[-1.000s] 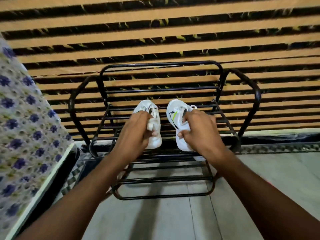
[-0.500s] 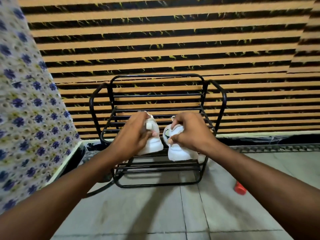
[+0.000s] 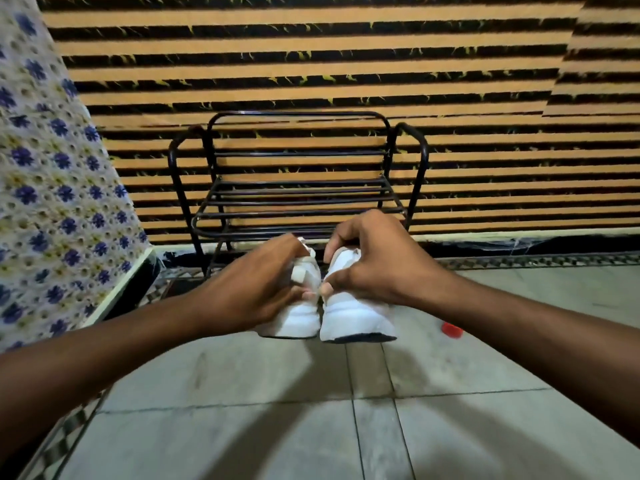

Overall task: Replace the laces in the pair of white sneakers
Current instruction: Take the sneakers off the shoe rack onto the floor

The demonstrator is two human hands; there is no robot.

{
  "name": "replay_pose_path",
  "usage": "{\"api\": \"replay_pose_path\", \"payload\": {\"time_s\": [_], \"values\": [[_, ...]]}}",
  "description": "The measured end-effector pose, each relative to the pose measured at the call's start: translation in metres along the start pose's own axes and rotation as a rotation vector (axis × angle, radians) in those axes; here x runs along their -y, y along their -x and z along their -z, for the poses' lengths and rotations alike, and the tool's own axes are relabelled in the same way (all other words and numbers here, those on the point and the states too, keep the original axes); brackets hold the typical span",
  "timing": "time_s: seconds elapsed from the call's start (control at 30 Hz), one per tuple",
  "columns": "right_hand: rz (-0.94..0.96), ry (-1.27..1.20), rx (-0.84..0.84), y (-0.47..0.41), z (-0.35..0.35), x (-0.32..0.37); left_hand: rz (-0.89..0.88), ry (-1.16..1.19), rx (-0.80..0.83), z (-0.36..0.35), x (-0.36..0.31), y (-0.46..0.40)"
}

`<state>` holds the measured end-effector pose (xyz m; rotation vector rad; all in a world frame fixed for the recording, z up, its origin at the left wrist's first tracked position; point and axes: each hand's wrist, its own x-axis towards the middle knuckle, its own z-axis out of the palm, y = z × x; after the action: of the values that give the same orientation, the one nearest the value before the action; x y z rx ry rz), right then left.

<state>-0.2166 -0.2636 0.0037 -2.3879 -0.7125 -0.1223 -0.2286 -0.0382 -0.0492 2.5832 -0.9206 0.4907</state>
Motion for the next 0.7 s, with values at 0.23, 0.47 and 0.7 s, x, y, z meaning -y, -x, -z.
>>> {"api": "replay_pose_path", "payload": {"time_s": [0.23, 0.47, 0.7], "values": [[-0.062, -0.048, 0.047, 0.024, -0.079, -0.073, 0.039, 0.102, 0.054, -0.081, 0.017, 0.040], [0.034, -0.025, 0.022, 0.042, -0.178, -0.168, 0.068, 0.164, 0.135, -0.181, 0.053, 0.067], [0.092, 0.196, -0.106, 0.061, -0.264, -0.229, 0.000, 0.103, 0.150, -0.257, 0.082, 0.107]]}}
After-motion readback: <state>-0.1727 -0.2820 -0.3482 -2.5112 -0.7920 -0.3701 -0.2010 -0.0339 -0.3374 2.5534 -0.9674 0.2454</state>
